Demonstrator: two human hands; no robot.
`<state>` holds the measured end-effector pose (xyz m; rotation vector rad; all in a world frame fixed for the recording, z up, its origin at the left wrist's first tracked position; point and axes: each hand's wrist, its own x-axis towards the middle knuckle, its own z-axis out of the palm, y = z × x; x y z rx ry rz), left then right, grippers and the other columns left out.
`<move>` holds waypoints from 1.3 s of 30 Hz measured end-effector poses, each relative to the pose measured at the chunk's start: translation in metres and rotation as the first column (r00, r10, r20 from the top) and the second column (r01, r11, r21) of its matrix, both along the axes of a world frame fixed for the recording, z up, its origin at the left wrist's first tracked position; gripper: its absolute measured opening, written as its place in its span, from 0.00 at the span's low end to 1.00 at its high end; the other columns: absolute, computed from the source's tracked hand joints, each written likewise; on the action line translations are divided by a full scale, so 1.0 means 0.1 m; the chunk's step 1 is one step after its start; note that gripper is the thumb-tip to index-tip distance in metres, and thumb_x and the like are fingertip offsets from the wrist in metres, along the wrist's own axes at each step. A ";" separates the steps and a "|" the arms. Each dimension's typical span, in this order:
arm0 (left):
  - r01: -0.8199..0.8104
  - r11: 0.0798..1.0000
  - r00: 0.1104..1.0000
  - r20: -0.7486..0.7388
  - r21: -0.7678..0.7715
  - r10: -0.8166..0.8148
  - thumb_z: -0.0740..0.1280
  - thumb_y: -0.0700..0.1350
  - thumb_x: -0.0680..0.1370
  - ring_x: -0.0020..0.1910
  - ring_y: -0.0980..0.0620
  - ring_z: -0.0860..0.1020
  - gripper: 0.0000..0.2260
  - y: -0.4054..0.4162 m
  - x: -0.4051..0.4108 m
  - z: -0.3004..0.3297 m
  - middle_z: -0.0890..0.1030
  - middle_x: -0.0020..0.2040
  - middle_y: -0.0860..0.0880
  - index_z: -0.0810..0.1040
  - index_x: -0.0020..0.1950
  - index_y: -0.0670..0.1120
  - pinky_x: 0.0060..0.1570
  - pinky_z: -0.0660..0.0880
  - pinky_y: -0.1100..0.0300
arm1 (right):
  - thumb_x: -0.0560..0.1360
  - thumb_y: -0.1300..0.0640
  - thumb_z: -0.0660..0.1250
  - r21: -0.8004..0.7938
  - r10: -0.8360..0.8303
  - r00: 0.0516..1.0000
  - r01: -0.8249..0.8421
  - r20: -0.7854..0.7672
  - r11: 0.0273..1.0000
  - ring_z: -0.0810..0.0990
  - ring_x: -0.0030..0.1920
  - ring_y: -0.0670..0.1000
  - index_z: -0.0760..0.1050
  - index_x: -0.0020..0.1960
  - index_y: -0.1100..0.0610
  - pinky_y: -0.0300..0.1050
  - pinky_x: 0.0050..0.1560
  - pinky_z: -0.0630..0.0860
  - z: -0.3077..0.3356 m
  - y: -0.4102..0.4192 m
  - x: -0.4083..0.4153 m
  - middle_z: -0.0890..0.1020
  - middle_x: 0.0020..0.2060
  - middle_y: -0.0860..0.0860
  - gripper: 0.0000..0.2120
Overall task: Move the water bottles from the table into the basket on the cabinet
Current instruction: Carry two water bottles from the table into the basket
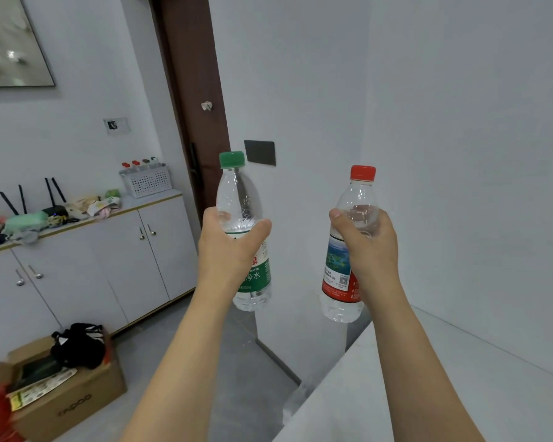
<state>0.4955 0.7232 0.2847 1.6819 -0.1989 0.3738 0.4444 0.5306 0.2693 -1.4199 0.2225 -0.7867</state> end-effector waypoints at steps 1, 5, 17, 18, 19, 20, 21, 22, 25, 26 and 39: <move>0.003 1.000 1.000 -0.016 -0.014 -0.003 0.75 0.61 0.59 0.46 0.50 0.82 0.26 0.05 0.14 -0.05 0.81 0.49 0.52 0.71 0.52 0.56 0.44 0.81 0.48 | 0.62 0.37 0.75 -0.005 0.001 1.000 0.000 0.003 1.000 0.84 0.45 0.42 0.76 0.53 0.44 0.44 0.44 0.80 -0.01 0.07 0.13 0.84 0.46 0.43 0.23; 0.043 0.998 0.998 -0.033 -0.049 -0.045 0.75 0.62 0.59 0.44 0.52 0.83 0.23 0.35 0.79 -0.17 0.81 0.46 0.55 0.71 0.48 0.60 0.42 0.81 0.51 | 0.63 0.39 0.76 0.000 -0.022 1.000 0.022 0.008 1.000 0.83 0.42 0.38 0.75 0.52 0.43 0.39 0.39 0.76 -0.04 0.44 0.72 0.83 0.45 0.41 0.21; 0.102 0.993 0.993 0.056 0.056 -0.105 0.75 0.63 0.60 0.41 0.61 0.82 0.24 1.69 2.79 0.08 0.81 0.44 0.60 0.71 0.52 0.62 0.32 0.75 0.67 | 0.68 0.40 0.73 0.009 -0.058 0.998 0.058 -0.021 0.998 0.82 0.51 0.50 0.73 0.59 0.45 0.49 0.48 0.80 0.18 1.92 2.78 0.81 0.53 0.46 0.22; 0.098 0.994 0.994 0.052 0.041 -0.100 0.75 0.63 0.61 0.40 0.63 0.81 0.23 1.78 2.93 0.07 0.81 0.43 0.61 0.71 0.51 0.62 0.29 0.74 0.71 | 0.68 0.40 0.73 0.010 -0.056 0.998 0.056 -0.023 0.998 0.82 0.50 0.49 0.73 0.58 0.45 0.47 0.46 0.79 0.18 1.98 2.92 0.81 0.52 0.46 0.22; 0.094 0.995 0.995 0.043 0.027 -0.095 0.76 0.62 0.61 0.40 0.65 0.81 0.22 1.85 3.06 0.05 0.81 0.43 0.61 0.71 0.50 0.62 0.27 0.73 0.72 | 0.68 0.40 0.74 0.006 -0.058 0.998 0.058 -0.029 0.998 0.82 0.50 0.48 0.73 0.57 0.45 0.45 0.44 0.79 0.18 2.03 3.06 0.81 0.52 0.45 0.21; 0.091 0.996 0.995 0.030 0.015 -0.091 0.76 0.60 0.62 0.39 0.66 0.80 0.21 1.92 3.19 0.03 0.81 0.43 0.61 0.72 0.50 0.62 0.26 0.72 0.73 | 0.68 0.40 0.74 -0.001 -0.064 0.997 0.064 -0.038 0.998 0.82 0.49 0.47 0.73 0.57 0.44 0.45 0.44 0.79 0.17 2.08 3.20 0.81 0.51 0.45 0.21; 0.089 0.996 0.996 0.017 0.004 -0.089 0.76 0.59 0.63 0.39 0.66 0.80 0.20 1.97 3.33 0.00 0.81 0.43 0.60 0.72 0.50 0.61 0.26 0.72 0.73 | 0.68 0.40 0.73 -0.007 -0.074 0.996 0.073 -0.045 0.997 0.81 0.48 0.47 0.73 0.56 0.44 0.44 0.42 0.78 0.16 2.11 3.35 0.81 0.50 0.44 0.20; 0.088 0.996 0.996 0.005 -0.007 -0.088 0.77 0.58 0.64 0.39 0.66 0.81 0.20 2.01 3.47 -0.02 0.81 0.44 0.59 0.72 0.50 0.61 0.26 0.72 0.73 | 0.68 0.40 0.73 -0.011 -0.085 0.995 0.085 -0.051 0.996 0.81 0.47 0.46 0.73 0.56 0.43 0.42 0.40 0.77 0.15 2.14 3.50 0.80 0.49 0.42 0.19; 0.078 0.997 0.997 -0.017 -0.009 -0.078 0.77 0.58 0.65 0.40 0.62 0.81 0.20 2.07 3.93 -0.10 0.81 0.45 0.59 0.71 0.52 0.61 0.26 0.72 0.73 | 0.68 0.38 0.72 -0.029 -0.107 0.991 0.105 -0.077 0.994 0.80 0.45 0.45 0.71 0.55 0.41 0.38 0.35 0.72 0.05 2.21 3.98 0.78 0.47 0.38 0.19; 0.073 0.997 0.997 -0.021 0.001 -0.073 0.76 0.58 0.66 0.40 0.61 0.82 0.21 2.07 4.10 -0.13 0.80 0.46 0.59 0.71 0.53 0.60 0.27 0.71 0.73 | 0.68 0.37 0.72 -0.033 -0.106 0.991 0.104 -0.087 0.994 0.79 0.45 0.45 0.71 0.55 0.40 0.37 0.35 0.72 0.01 2.23 4.15 0.78 0.47 0.38 0.20; -0.008 0.998 1.000 0.012 0.070 0.007 0.75 0.63 0.62 0.39 0.66 0.81 0.20 1.98 6.49 0.05 0.80 0.41 0.66 0.69 0.47 0.66 0.29 0.72 0.70 | 0.61 0.30 0.68 -0.046 -0.016 1.000 0.015 -0.018 0.999 0.81 0.48 0.45 0.70 0.54 0.35 0.38 0.40 0.75 0.10 2.23 6.70 0.78 0.49 0.38 0.24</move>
